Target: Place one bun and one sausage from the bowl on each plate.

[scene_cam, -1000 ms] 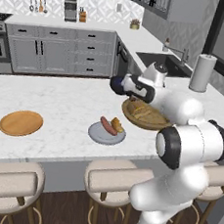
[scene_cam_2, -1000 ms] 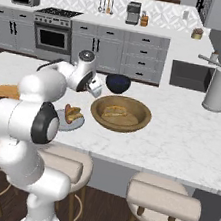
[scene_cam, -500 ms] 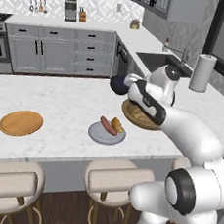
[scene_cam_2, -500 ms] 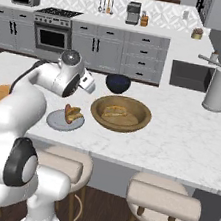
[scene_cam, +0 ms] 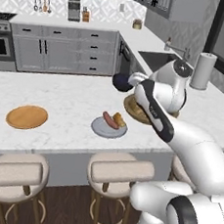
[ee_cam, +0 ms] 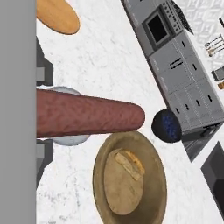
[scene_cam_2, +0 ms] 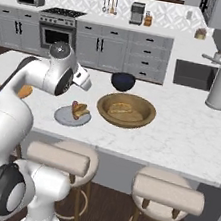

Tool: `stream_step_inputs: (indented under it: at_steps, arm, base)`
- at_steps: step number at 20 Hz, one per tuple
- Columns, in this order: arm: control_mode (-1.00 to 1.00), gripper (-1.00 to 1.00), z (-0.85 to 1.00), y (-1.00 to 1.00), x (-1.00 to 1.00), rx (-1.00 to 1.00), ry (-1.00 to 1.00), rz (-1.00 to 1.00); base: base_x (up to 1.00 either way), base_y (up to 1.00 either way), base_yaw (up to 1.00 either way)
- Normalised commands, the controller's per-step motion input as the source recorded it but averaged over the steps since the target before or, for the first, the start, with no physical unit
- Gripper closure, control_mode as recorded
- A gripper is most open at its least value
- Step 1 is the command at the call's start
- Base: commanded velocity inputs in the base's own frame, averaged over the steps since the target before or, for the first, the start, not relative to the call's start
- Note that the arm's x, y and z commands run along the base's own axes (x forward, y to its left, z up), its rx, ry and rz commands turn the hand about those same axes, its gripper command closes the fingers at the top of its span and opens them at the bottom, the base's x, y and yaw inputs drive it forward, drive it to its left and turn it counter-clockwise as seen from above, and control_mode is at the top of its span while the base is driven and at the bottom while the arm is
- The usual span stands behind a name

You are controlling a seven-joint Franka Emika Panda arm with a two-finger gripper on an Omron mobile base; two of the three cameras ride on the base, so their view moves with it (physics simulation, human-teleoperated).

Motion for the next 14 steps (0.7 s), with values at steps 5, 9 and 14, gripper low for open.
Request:
stream_step_inputs:
  at_steps: [5,9,14]
  arm:
    - [1.00,1.00,0.00,0.00,0.00,0.00,0.00,0.00]
    - [1.00,1.00,0.00,0.00,0.00,0.00,0.00,0.00]
    - [1.00,1.00,0.00,0.00,0.00,0.00,0.00,0.00]
  base:
    - [-0.04,0.97,0.02]
    - [0.00,1.00,0.00]
    - [0.00,1.00,0.00]
